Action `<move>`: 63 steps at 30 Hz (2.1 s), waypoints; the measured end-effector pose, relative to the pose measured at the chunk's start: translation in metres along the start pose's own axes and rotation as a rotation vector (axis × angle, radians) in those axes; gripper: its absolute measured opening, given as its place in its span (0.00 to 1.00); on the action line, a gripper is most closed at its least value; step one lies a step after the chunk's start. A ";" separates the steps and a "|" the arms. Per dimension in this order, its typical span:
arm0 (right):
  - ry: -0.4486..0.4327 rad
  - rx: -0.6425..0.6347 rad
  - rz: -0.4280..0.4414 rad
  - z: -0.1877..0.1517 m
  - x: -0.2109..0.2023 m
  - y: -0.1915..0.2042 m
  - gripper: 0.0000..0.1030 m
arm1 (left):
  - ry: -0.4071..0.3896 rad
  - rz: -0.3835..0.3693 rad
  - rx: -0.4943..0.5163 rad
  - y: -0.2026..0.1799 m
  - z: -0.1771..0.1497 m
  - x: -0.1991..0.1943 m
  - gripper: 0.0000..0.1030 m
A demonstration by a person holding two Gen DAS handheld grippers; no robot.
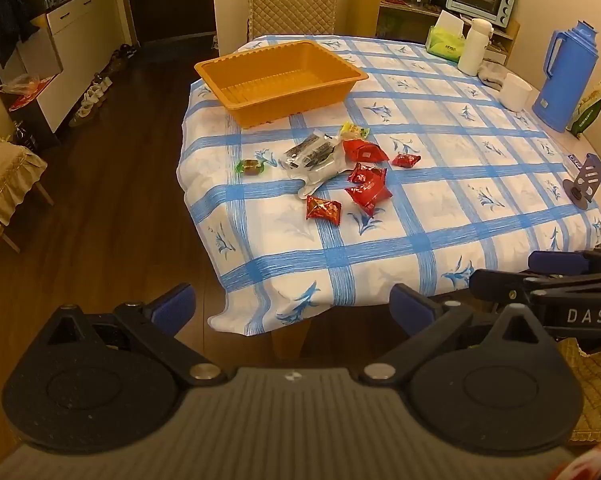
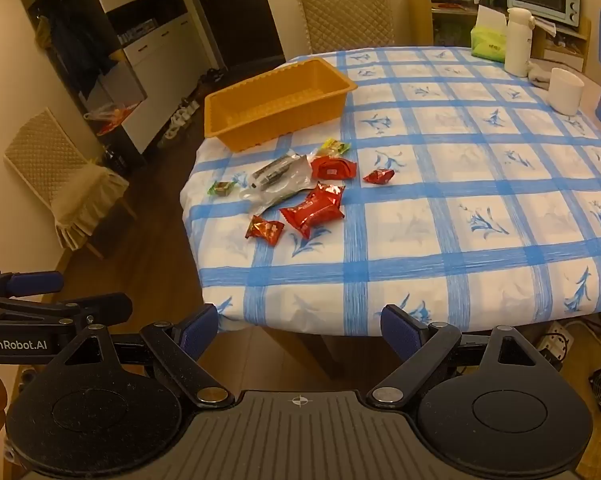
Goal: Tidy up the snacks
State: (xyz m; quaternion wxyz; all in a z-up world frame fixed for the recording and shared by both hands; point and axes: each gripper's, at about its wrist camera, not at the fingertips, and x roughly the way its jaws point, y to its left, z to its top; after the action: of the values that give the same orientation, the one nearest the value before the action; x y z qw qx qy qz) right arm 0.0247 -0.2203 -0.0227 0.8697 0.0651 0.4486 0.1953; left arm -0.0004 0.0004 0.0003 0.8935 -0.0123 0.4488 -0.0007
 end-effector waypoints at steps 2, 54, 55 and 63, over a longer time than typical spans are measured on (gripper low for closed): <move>0.000 0.000 -0.002 0.001 0.000 0.000 0.85 | -0.001 -0.004 0.001 0.000 0.000 -0.001 1.00; -0.006 -0.004 0.000 0.004 0.003 0.001 0.85 | 0.006 -0.002 -0.009 -0.001 0.004 0.003 1.00; -0.006 -0.005 0.000 0.004 0.003 0.001 0.85 | 0.007 -0.002 -0.009 -0.001 0.004 0.002 1.00; -0.006 -0.004 0.000 0.004 0.004 0.001 0.85 | 0.006 -0.002 -0.009 -0.001 0.004 0.003 1.00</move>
State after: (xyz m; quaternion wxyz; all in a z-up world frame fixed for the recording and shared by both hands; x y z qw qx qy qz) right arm 0.0295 -0.2179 -0.0229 0.8712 0.0639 0.4455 0.1961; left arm 0.0048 -0.0009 0.0007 0.8922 -0.0169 0.4514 0.0006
